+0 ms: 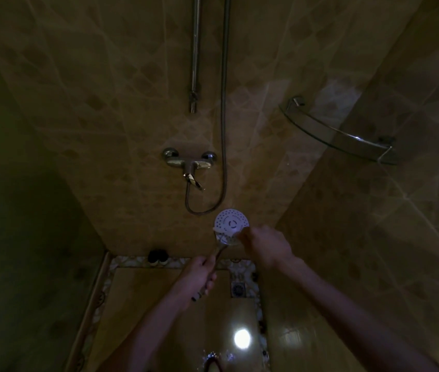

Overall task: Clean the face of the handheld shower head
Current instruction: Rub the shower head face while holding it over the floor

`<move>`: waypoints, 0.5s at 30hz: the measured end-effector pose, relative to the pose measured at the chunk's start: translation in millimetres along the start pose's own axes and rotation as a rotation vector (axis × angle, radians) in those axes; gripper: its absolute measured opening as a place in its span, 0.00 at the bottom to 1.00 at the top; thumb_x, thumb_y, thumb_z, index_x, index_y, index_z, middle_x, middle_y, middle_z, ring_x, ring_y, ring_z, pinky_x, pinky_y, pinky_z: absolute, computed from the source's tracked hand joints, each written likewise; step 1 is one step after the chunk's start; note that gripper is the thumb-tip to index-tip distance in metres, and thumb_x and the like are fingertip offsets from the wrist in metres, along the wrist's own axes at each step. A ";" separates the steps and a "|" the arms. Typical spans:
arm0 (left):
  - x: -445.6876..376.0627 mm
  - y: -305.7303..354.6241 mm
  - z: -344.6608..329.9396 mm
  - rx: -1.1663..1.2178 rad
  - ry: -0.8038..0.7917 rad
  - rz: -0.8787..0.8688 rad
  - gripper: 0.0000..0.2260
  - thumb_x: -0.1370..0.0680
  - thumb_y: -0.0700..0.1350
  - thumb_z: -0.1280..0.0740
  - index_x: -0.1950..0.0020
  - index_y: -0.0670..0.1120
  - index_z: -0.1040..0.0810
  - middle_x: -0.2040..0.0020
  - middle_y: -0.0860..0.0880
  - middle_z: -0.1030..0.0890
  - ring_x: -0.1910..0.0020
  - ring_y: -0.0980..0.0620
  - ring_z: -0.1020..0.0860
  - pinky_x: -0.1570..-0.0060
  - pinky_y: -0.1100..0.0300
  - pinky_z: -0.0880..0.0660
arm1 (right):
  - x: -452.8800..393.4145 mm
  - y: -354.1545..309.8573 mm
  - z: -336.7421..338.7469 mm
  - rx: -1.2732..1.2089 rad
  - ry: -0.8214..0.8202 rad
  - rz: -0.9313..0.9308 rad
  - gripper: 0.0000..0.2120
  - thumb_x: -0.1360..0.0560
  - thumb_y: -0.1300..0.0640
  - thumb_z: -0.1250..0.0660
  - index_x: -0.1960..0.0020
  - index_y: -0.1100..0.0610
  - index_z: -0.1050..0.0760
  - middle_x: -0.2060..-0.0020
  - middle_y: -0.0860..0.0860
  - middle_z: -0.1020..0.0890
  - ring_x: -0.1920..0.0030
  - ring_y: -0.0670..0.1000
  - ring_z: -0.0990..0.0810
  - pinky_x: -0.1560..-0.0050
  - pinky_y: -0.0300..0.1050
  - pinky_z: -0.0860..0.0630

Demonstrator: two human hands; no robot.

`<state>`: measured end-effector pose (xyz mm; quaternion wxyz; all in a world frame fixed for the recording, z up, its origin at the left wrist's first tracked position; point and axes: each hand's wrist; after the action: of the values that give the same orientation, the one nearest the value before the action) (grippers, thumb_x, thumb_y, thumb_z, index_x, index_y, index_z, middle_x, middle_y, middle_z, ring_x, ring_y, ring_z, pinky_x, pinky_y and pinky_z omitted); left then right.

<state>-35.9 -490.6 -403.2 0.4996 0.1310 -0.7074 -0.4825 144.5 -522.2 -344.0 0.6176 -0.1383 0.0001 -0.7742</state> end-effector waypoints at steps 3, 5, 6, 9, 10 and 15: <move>1.7 1.6 -2.3 -0.004 0.009 -0.011 0.11 0.18 0.49 0.43 0.57 0.45 0.29 0.68 0.49 0.28 0.78 0.57 0.32 0.79 0.64 0.36 | -17.8 17.0 14.1 0.018 0.054 -0.112 0.12 0.20 0.49 0.45 0.45 0.52 0.25 0.52 0.53 0.19 0.53 0.54 0.20 0.57 0.47 0.27; 2.6 3.4 -3.5 -0.013 0.012 -0.021 0.11 0.19 0.50 0.42 0.57 0.45 0.28 0.68 0.49 0.27 0.77 0.56 0.31 0.77 0.63 0.35 | -26.7 25.8 23.1 -0.013 0.115 -0.186 0.13 0.20 0.50 0.45 0.46 0.54 0.25 0.52 0.56 0.19 0.54 0.55 0.20 0.58 0.47 0.28; 3.6 5.1 -3.6 -0.015 0.014 -0.023 0.11 0.19 0.50 0.42 0.57 0.45 0.28 0.68 0.49 0.26 0.77 0.56 0.31 0.77 0.62 0.35 | -26.5 24.1 23.9 -0.018 0.108 -0.192 0.14 0.20 0.49 0.46 0.47 0.54 0.25 0.54 0.56 0.19 0.55 0.55 0.20 0.60 0.46 0.29; 5.0 5.5 -2.5 -0.015 0.019 -0.022 0.11 0.19 0.50 0.42 0.55 0.45 0.27 0.67 0.49 0.26 0.75 0.56 0.30 0.76 0.62 0.34 | -9.2 3.4 15.0 -0.004 0.010 -0.084 0.14 0.19 0.48 0.47 0.49 0.53 0.25 0.60 0.51 0.21 0.62 0.50 0.22 0.62 0.45 0.26; 5.5 4.6 -2.0 -0.021 0.021 -0.018 0.11 0.19 0.51 0.42 0.53 0.44 0.27 0.67 0.49 0.26 0.75 0.56 0.30 0.75 0.62 0.34 | -2.0 -2.9 12.1 0.031 -0.005 -0.038 0.14 0.19 0.48 0.47 0.50 0.53 0.26 0.60 0.51 0.21 0.62 0.49 0.21 0.61 0.46 0.23; 7.1 2.9 -1.9 -0.034 0.009 -0.017 0.11 0.19 0.51 0.42 0.52 0.44 0.27 0.67 0.49 0.26 0.75 0.56 0.30 0.75 0.61 0.34 | -15.6 13.3 21.1 0.036 0.077 -0.154 0.11 0.20 0.50 0.46 0.49 0.54 0.26 0.55 0.54 0.20 0.55 0.54 0.20 0.54 0.49 0.24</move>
<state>-36.8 -495.0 -396.7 0.5010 0.1307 -0.6957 -0.4979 164.9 -506.9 -329.3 0.5582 -0.0970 -0.0008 -0.8240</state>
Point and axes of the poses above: each hand's wrist, its own x-axis away from the middle knuckle, its own z-axis out of the back of the hand, y = z × x
